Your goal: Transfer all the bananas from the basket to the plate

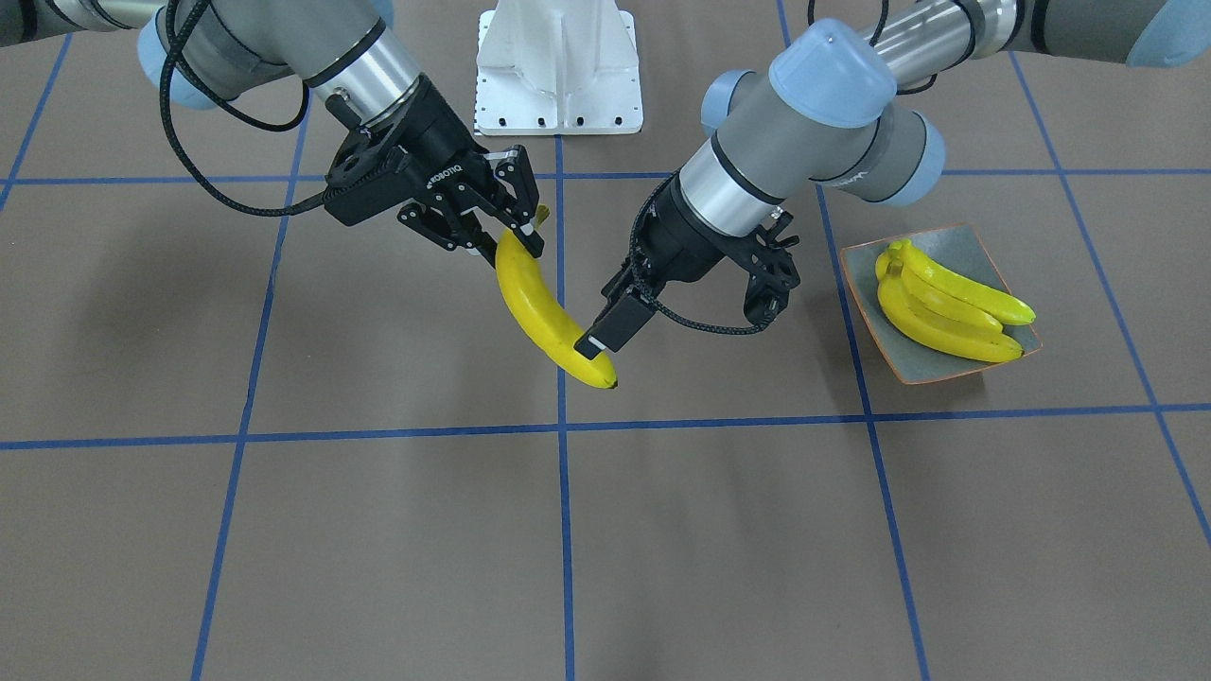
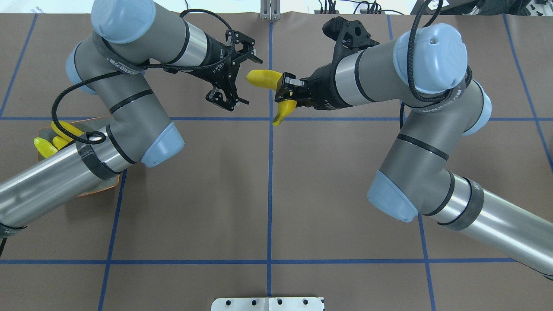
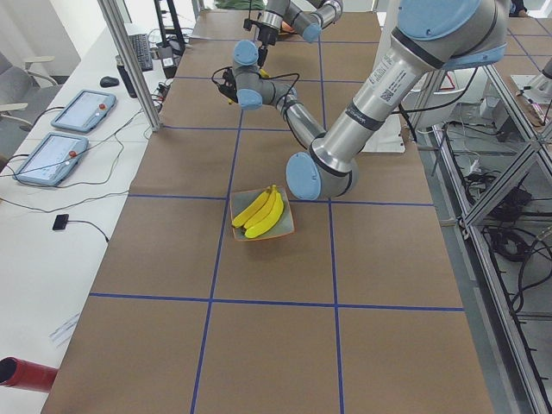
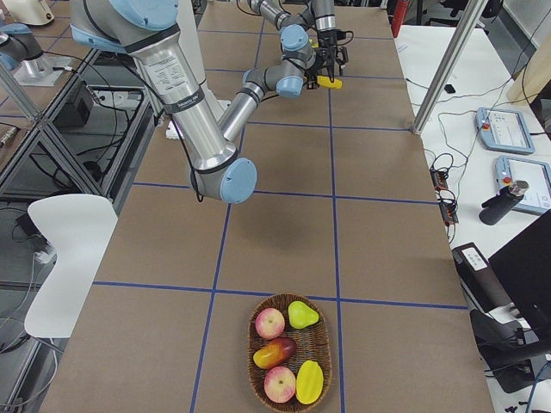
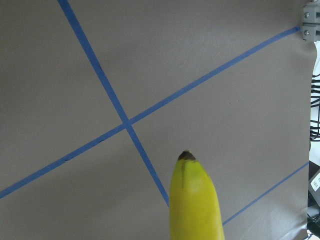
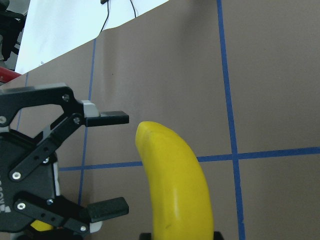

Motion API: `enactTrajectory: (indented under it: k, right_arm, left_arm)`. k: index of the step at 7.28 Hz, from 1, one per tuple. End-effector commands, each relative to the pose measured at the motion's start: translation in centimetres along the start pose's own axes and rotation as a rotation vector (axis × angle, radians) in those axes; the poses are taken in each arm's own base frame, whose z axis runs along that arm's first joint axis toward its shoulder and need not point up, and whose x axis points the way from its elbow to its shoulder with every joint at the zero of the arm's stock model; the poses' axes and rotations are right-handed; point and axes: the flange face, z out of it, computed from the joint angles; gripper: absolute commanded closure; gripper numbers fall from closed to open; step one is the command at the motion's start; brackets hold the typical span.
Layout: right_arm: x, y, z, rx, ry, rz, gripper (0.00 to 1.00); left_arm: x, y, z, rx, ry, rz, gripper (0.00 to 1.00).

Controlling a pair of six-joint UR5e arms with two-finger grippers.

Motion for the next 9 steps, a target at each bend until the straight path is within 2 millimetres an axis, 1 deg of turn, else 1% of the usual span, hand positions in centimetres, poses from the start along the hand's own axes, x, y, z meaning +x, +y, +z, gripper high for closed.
enactTrajectory:
  k: [1,3,5,6,9]
  right_arm:
    - [0.0,0.1,0.0,-0.001,-0.001,-0.001,1.0]
    - [-0.1,0.3,0.1,-0.004,-0.001,-0.003,1.0]
    - [0.3,0.4,0.2,-0.005,0.004,-0.001,1.0]
    - [0.3,0.4,0.3,-0.005,0.004,-0.001,1.0]
    - [0.3,0.4,0.3,-0.006,0.004,-0.003,1.0]
  left_arm:
    - [0.2,1.1,0.6,-0.004,0.002,-0.014,0.0]
    - [0.9,2.8,1.3,-0.019,0.0,-0.031,0.0]
    - [1.5,3.2,1.7,-0.015,0.003,-0.033,0.0]
    - [1.7,3.1,2.3,-0.01,-0.003,-0.038,0.0]
    - [1.6,3.4,2.9,-0.007,-0.005,-0.038,0.0]
